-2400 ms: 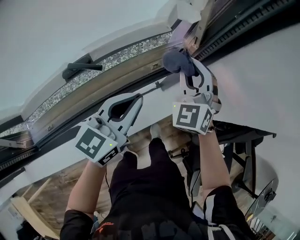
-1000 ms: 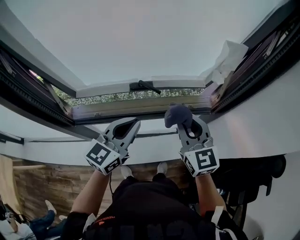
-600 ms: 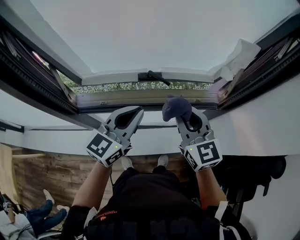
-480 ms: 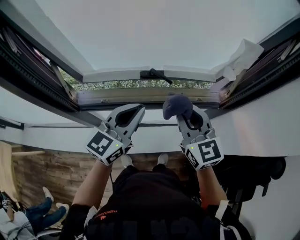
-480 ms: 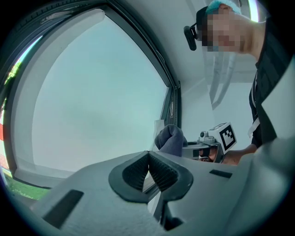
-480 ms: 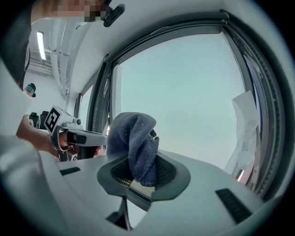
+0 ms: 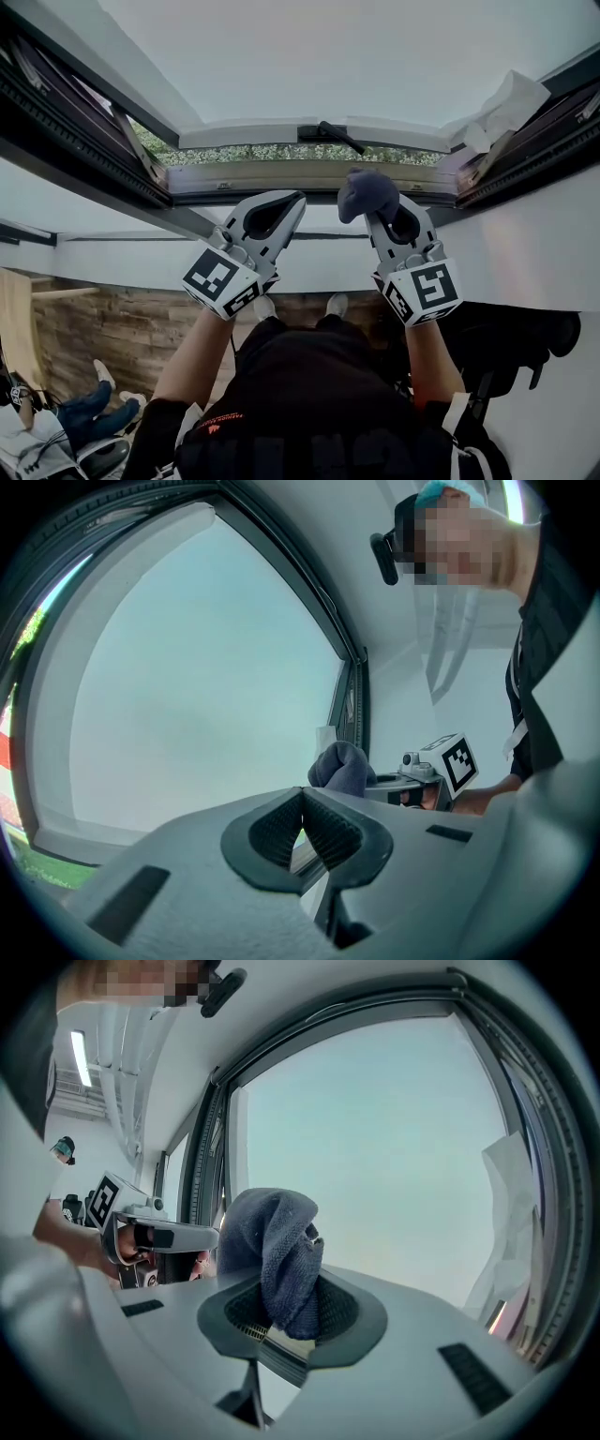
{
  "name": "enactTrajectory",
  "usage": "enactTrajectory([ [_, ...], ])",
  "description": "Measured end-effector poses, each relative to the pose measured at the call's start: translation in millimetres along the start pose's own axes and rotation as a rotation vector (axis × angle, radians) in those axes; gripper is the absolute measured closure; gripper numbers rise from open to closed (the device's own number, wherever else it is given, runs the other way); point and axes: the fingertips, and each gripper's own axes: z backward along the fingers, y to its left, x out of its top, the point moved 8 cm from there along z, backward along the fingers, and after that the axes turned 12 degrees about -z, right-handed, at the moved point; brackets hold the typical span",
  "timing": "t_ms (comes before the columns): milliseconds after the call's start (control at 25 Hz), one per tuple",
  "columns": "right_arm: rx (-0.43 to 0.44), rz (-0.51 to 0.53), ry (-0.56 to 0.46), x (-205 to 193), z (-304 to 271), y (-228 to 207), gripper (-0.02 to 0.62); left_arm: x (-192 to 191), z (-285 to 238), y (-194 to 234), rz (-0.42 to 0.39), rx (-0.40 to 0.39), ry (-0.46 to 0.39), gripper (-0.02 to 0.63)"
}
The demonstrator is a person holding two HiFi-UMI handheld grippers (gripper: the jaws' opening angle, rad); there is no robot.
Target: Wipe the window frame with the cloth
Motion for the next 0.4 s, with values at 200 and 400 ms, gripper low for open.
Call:
enactTrajectory([
  [200, -0.006, -0.021, 0.009, -4.4, -1.0, -4.4, 0.528, 0.1, 2.2, 2.8, -0.005, 0.005, 0.002, 0.586],
  [400, -0.012, -0.039, 0.018, -9.4, -1.4, -9.1, 0.528, -2.2, 2.0, 2.3, -0.006, 0.001, 0.013, 0.586],
])
